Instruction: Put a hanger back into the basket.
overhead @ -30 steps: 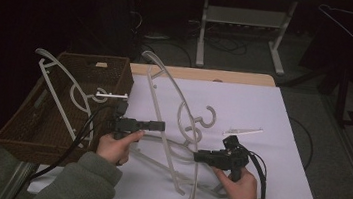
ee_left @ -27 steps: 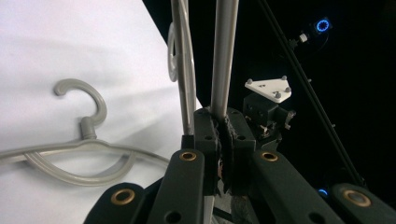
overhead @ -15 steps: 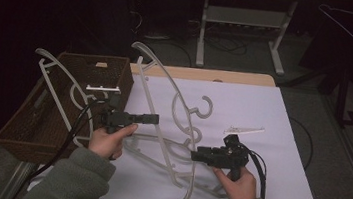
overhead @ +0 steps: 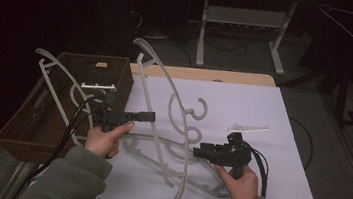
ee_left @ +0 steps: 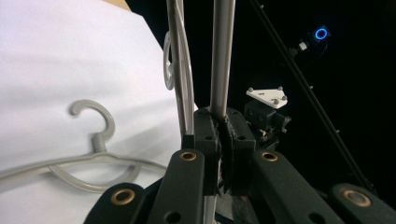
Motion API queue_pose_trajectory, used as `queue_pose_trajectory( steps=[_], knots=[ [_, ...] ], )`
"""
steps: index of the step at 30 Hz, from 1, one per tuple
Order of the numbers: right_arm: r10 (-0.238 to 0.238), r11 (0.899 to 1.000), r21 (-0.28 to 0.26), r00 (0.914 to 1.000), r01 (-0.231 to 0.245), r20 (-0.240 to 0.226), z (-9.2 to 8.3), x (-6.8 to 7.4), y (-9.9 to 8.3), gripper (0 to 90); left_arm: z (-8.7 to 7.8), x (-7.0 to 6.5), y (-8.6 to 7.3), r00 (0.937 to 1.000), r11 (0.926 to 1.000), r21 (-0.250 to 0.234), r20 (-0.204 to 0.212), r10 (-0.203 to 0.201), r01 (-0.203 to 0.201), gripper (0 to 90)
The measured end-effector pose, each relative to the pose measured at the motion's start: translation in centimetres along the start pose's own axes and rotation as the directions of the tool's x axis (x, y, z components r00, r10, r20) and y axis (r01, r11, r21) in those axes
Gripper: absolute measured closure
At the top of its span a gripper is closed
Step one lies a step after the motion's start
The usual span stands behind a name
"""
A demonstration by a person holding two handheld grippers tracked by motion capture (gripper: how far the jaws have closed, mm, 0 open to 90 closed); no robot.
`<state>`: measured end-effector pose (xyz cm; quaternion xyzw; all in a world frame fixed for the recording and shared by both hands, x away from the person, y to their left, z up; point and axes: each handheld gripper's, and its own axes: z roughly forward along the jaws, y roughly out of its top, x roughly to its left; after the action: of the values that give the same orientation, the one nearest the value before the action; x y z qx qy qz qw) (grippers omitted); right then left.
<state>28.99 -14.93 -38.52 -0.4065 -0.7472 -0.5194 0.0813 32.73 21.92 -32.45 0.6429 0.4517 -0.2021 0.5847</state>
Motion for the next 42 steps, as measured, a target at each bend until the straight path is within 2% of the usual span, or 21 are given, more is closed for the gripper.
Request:
queue_pose_trajectory(
  steps=[3, 6, 12, 20, 26, 29, 33, 40, 42],
  knots=[
    [-0.001, 1.000, -0.018, 0.9999, 0.001, 0.016, -0.7, -0.1, 0.1, 48.9, -1.1, -0.1, 0.6, 0.9999, 0.9998, -0.020, -0.010, 0.004, -0.005, 85.8],
    [-0.016, 1.000, -0.018, 0.9986, 0.017, 0.051, -1.5, -0.3, 0.2, 47.0, -2.5, -0.3, 1.5, 0.9998, 0.9991, -0.041, -0.020, 0.005, -0.006, 85.8],
    [-0.020, 0.999, -0.031, 0.9954, 0.023, 0.094, -2.7, -0.8, 0.0, 44.2, -6.3, -0.6, 3.4, 0.9978, 0.9950, -0.097, -0.064, 0.018, -0.024, 85.8],
    [-0.035, 0.999, -0.024, 0.9885, 0.039, 0.147, -3.5, -1.3, -0.1, 41.9, -11.6, -0.7, 5.1, 0.9928, 0.9833, -0.179, -0.119, 0.014, -0.035, 85.8],
    [-0.037, 0.999, -0.014, 0.9851, 0.040, 0.168, -3.5, -1.7, -0.1, 40.4, -14.8, -0.3, 5.8, 0.9903, 0.9727, -0.230, -0.139, 0.000, -0.032, 85.8],
    [-0.040, 0.999, -0.009, 0.9838, 0.043, 0.175, -3.5, -1.7, -0.1, 39.6, -16.0, 0.1, 6.1, 0.9880, 0.9676, -0.251, -0.154, -0.015, -0.024, 85.8],
    [-0.047, 0.999, -0.008, 0.9817, 0.049, 0.185, -3.5, -1.8, -0.1, 39.0, -17.4, 0.6, 6.4, 0.9826, 0.9653, -0.261, -0.182, -0.037, -0.012, 85.8],
    [-0.048, 0.999, -0.015, 0.9790, 0.052, 0.198, -3.7, -2.0, -0.1, 37.4, -20.0, 1.1, 7.4, 0.9742, 0.9563, -0.292, -0.219, -0.053, -0.014, 85.8],
    [-0.048, 0.999, -0.010, 0.9786, 0.051, 0.200, -3.7, -2.0, -0.1, 37.4, -20.8, 1.2, 7.7, 0.9711, 0.9557, -0.294, -0.232, -0.056, -0.016, 85.8]
  ],
)
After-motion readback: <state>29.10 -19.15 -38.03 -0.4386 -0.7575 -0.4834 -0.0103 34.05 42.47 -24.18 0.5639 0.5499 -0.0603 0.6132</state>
